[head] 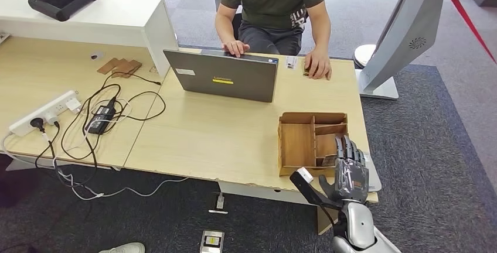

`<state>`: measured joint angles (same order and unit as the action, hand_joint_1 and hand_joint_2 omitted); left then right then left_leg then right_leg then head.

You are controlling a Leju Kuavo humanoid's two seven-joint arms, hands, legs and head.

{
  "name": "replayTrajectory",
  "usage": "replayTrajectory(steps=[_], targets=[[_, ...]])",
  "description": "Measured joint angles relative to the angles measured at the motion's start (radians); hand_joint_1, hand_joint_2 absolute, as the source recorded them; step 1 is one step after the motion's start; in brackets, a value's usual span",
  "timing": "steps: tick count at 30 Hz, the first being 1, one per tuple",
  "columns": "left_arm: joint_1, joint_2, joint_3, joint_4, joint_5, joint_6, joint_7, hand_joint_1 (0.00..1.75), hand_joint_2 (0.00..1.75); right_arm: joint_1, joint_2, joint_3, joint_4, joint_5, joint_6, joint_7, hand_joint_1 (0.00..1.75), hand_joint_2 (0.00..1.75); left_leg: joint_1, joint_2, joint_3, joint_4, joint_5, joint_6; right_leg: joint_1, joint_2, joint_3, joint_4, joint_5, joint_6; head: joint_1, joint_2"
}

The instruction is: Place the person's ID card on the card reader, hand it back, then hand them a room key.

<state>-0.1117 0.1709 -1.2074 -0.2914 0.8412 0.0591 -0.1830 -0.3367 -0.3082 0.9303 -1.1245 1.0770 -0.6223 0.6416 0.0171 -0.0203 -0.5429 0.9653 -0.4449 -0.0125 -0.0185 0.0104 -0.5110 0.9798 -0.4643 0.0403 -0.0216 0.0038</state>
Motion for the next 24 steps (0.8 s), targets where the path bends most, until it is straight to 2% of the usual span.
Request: replayTrajectory(steps=[8,21,22,23,24], targets=[[0.000,0.000,0.000,0.000,0.002,0.002,0.000,0.00,1.75,0.000,-0.002,0.013,0.000,-0.019,0.035,-0.002,0.00,1.75,0.000,0.000,0.000,0.000,0.000,0.000,0.000,0.000,0.000,0.000,0.000,0.000,0.000,0.000],[0.001,0.003,-0.001,0.000,0.008,0.002,-0.002,0.00,1.75,-0.001,-0.002,0.024,0.000,-0.021,0.039,-0.003,0.00,1.75,0.000,0.000,0.000,0.000,0.000,0.000,0.000,0.000,0.000,0.000,0.000,0.000,0.000,0.000],[0.001,0.003,-0.001,0.000,0.008,0.002,-0.002,0.00,1.75,-0.001,-0.002,0.024,0.000,-0.021,0.039,-0.003,0.12,1.75,0.000,0.000,0.000,0.000,0.000,0.000,0.000,0.000,0.000,0.000,0.000,0.000,0.000,0.000],[0.001,0.003,-0.001,0.000,0.008,0.002,-0.002,0.00,1.75,-0.001,-0.002,0.024,0.000,-0.021,0.039,-0.003,0.37,1.75,0.000,0.000,0.000,0.000,0.000,0.000,0.000,0.000,0.000,0.000,0.000,0.000,0.000,0.000],[0.001,0.003,-0.001,0.000,0.008,0.002,-0.002,0.00,1.75,-0.001,-0.002,0.024,0.000,-0.021,0.039,-0.003,0.75,1.75,0.000,0.000,0.000,0.000,0.000,0.000,0.000,0.000,0.000,0.000,0.000,0.000,0.000,0.000]])
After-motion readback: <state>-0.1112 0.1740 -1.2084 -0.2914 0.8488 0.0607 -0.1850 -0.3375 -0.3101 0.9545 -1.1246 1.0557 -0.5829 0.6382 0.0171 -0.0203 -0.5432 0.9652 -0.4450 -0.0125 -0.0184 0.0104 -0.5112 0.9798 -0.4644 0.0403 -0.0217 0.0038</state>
